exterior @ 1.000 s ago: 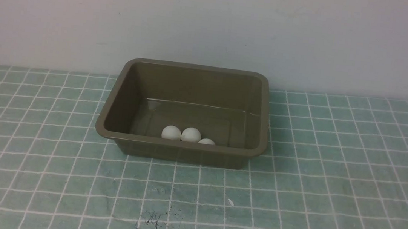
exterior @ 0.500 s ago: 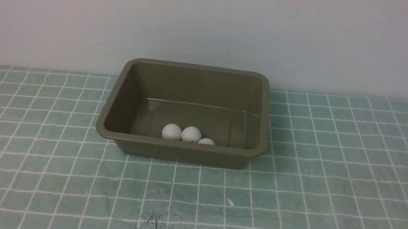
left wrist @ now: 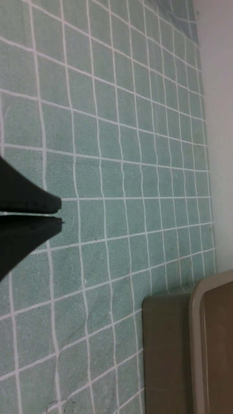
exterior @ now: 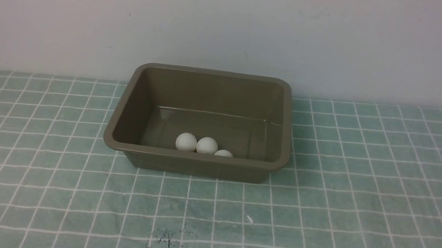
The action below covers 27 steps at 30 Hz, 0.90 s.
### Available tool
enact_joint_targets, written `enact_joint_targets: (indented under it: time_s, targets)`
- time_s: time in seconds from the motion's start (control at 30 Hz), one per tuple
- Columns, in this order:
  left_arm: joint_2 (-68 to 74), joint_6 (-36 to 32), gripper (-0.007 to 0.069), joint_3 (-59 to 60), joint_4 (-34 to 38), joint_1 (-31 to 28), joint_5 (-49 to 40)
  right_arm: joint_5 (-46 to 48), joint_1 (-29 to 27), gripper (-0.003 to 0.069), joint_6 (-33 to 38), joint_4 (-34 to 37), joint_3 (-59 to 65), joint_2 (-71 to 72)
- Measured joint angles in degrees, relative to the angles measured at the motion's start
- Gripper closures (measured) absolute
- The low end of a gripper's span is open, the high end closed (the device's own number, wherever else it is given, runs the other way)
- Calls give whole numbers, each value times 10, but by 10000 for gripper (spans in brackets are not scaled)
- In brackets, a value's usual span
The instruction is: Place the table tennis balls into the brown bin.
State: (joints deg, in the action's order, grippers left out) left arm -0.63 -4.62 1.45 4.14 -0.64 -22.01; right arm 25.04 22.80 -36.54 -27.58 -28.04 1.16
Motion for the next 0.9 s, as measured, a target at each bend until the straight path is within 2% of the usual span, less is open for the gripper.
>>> enact_joint_targets:
  time_s: [0.53,0.63,0.73,0.8,0.83,0.9]
  targets:
    - [0,0,629,0,0,0,0,0,0,673,9,9,0,0]
    - [0,0,629,0,0,0,0,0,0,673,60,55,0,0]
    - [0,0,629,0,0,0,0,0,0,673,179,163,7,0]
    - [0,0,629,0,0,0,0,-1,0,673,288,245,17,0]
    - [0,0,629,0,0,0,0,-1,0,673,295,245,18,0]
    - [0,0,629,0,0,0,0,-1,0,673,342,290,28,0]
